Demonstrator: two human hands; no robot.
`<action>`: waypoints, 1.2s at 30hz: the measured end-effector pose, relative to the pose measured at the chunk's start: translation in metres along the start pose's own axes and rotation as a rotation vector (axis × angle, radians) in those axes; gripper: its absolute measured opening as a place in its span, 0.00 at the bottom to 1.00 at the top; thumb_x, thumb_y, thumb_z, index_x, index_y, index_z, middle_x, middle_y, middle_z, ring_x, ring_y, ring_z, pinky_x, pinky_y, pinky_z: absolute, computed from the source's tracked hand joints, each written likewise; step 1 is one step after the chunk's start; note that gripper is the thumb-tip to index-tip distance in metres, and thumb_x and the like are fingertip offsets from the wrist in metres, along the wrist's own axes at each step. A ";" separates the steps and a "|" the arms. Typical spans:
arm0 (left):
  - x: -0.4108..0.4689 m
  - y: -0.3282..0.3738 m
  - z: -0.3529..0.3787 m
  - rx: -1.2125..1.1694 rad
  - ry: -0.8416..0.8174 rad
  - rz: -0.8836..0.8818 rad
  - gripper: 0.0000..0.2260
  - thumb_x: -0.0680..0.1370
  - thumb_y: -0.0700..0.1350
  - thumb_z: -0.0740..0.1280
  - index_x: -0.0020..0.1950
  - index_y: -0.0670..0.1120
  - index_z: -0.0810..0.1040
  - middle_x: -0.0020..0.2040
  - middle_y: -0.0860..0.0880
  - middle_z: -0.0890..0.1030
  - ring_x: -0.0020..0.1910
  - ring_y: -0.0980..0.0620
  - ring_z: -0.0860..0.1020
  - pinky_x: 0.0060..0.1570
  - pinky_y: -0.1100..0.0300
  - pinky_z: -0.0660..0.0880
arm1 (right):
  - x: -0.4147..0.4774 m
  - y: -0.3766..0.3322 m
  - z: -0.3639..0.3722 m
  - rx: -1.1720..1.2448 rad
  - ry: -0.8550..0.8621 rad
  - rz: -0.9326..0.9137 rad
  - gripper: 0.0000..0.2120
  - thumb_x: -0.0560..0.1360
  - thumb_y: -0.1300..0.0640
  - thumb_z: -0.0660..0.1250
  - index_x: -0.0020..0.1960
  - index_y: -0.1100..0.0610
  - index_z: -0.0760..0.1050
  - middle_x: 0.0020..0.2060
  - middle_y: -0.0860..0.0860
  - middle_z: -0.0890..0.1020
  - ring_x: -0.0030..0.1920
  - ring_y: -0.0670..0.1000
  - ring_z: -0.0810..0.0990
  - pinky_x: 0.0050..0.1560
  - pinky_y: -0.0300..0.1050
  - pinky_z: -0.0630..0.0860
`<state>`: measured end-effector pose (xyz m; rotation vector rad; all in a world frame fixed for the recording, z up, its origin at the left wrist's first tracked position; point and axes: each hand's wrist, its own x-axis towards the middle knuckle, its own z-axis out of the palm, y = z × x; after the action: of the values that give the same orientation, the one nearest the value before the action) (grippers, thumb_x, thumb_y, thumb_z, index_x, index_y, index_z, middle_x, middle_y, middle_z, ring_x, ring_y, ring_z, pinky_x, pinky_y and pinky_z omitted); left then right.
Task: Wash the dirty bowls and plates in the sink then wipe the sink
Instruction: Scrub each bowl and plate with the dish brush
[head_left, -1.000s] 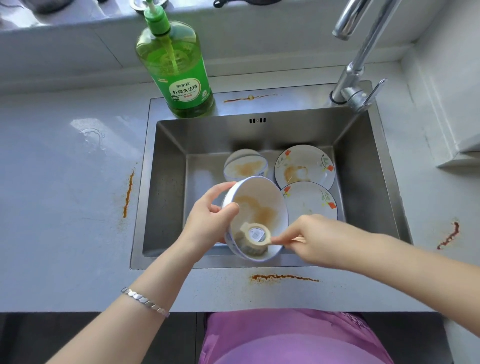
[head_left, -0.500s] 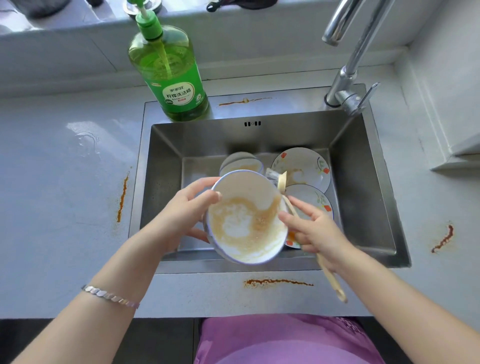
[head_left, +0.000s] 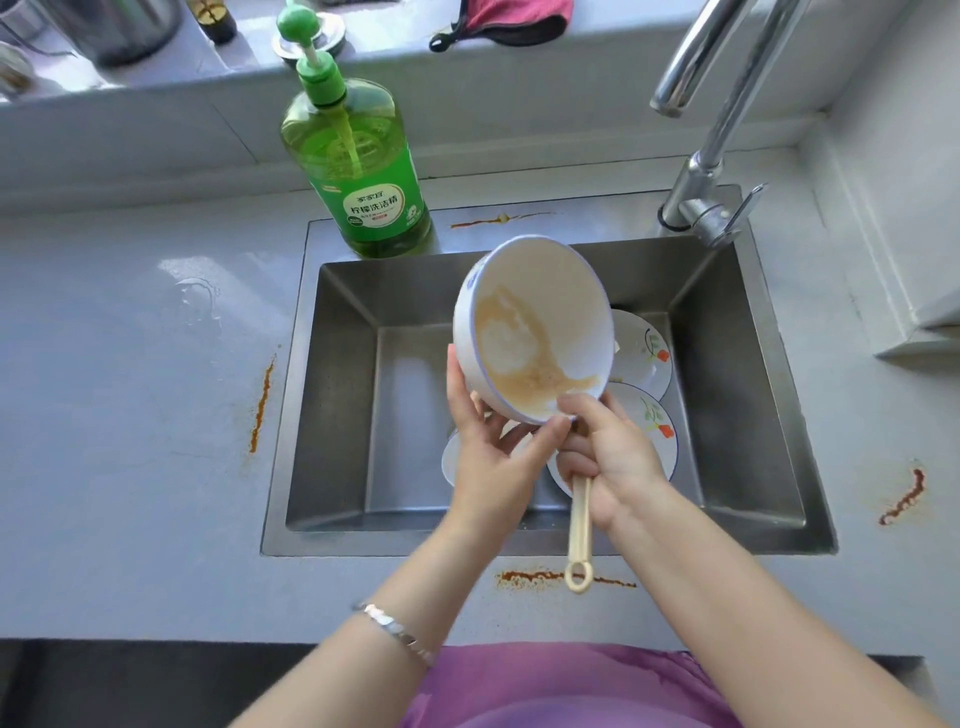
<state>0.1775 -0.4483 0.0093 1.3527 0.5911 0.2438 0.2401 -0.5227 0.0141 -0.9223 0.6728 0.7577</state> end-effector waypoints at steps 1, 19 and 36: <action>0.000 -0.003 0.005 -0.031 0.044 0.031 0.43 0.68 0.34 0.72 0.73 0.54 0.50 0.59 0.53 0.72 0.52 0.65 0.78 0.50 0.66 0.75 | -0.002 0.002 0.004 0.025 -0.021 0.022 0.12 0.75 0.69 0.59 0.40 0.53 0.71 0.24 0.49 0.65 0.15 0.40 0.56 0.13 0.31 0.52; 0.020 0.021 -0.053 0.321 0.248 0.070 0.23 0.69 0.45 0.58 0.64 0.57 0.71 0.53 0.58 0.76 0.52 0.58 0.75 0.49 0.60 0.73 | -0.040 -0.043 -0.051 -1.214 -0.172 -0.506 0.17 0.79 0.58 0.59 0.62 0.40 0.71 0.28 0.44 0.73 0.28 0.40 0.70 0.32 0.25 0.67; 0.005 0.032 -0.061 0.763 -0.039 -0.070 0.23 0.64 0.52 0.57 0.59 0.65 0.72 0.52 0.49 0.77 0.52 0.50 0.75 0.55 0.47 0.75 | -0.028 -0.035 -0.023 -1.792 -0.605 -0.052 0.13 0.78 0.51 0.60 0.60 0.38 0.75 0.45 0.34 0.80 0.51 0.42 0.77 0.51 0.34 0.73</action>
<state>0.1545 -0.3878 0.0325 2.0581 0.7324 -0.0831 0.2485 -0.5644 0.0412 -2.1091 -0.8245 1.4883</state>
